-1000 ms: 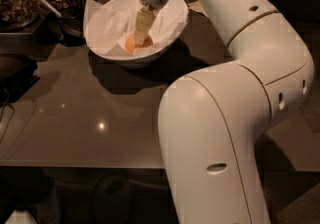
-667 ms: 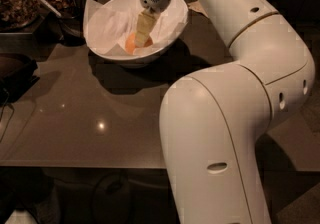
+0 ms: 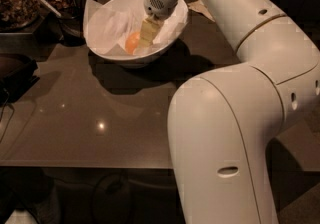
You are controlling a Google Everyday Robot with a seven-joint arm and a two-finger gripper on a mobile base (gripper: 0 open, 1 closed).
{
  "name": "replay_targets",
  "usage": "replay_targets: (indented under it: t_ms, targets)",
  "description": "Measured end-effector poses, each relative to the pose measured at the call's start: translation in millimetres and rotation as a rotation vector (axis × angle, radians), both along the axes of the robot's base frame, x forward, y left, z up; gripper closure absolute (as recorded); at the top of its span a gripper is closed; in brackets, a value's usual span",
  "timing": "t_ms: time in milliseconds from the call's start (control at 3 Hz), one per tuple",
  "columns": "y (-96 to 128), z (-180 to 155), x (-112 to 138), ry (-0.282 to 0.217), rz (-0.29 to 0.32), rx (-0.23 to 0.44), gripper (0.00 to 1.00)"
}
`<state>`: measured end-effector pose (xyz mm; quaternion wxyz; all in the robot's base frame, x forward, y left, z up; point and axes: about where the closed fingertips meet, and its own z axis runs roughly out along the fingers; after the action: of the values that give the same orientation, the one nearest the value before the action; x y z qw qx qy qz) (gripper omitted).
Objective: Pick orange from white bowl
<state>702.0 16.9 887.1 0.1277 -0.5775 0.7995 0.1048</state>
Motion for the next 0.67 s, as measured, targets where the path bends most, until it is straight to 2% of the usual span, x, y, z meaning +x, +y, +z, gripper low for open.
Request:
replay_targets:
  t_ms: [667]
  targets:
    - [2.1,5.1,5.1,-0.027,0.025,-0.044,0.37]
